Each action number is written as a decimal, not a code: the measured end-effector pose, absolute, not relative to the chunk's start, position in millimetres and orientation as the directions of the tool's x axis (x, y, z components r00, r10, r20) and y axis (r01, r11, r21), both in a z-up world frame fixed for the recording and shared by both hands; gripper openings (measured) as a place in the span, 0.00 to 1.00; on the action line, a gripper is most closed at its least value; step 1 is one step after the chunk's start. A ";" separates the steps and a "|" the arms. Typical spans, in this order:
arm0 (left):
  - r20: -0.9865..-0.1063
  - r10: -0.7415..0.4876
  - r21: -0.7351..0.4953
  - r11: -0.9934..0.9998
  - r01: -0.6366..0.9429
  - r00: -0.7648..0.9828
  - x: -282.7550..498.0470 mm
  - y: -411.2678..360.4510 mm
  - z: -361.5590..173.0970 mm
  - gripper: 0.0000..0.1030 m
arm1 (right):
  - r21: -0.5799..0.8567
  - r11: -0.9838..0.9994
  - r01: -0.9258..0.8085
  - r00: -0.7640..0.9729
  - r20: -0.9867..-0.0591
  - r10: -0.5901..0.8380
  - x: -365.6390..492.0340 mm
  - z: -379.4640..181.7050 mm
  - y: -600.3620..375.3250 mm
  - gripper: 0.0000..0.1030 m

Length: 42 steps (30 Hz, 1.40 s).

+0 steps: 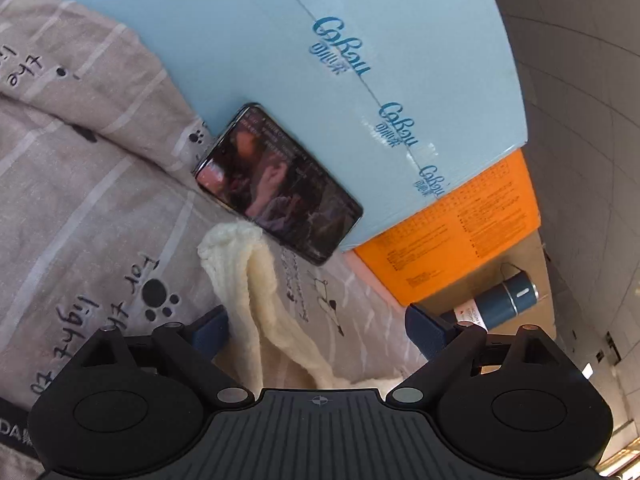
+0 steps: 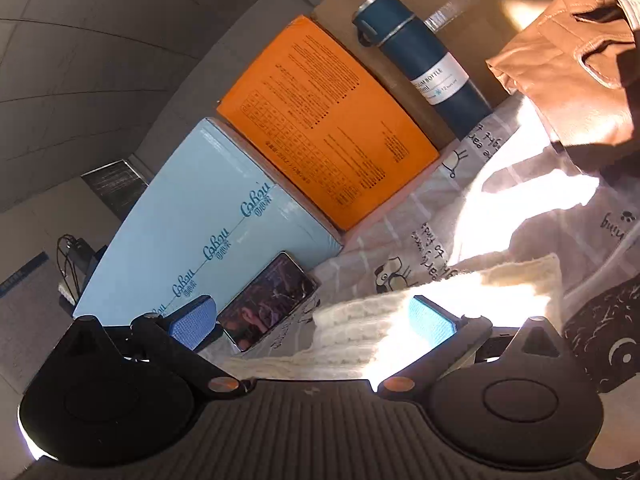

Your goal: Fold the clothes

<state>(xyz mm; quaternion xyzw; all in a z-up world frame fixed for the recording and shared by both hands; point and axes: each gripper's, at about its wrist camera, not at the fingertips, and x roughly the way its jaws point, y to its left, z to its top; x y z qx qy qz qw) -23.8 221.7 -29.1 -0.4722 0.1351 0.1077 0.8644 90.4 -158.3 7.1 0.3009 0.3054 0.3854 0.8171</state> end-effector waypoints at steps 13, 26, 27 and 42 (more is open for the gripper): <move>-0.196 -0.165 -0.624 0.781 0.007 0.967 -19.5 185.0 -6.6 0.11 | 0.766 0.527 -0.367 0.564 -0.268 0.781 91.8 -0.8 -176.9 1.00; -0.278 -0.339 -0.071 0.940 0.333 0.899 -39.8 81.8 27.7 0.88 | 0.699 0.589 -0.406 0.599 -0.283 0.749 83.7 3.1 -171.4 1.00; -0.266 -0.364 -0.083 0.931 0.355 0.893 -42.2 85.4 31.8 0.90 | 0.688 0.599 -0.410 0.604 -0.287 0.744 82.7 3.5 -170.3 1.00; -0.506 -0.102 0.083 0.982 0.167 0.856 -15.7 121.7 3.4 0.95 | 0.276 0.758 -0.590 0.618 -0.450 0.645 50.0 -0.1 -117.2 1.00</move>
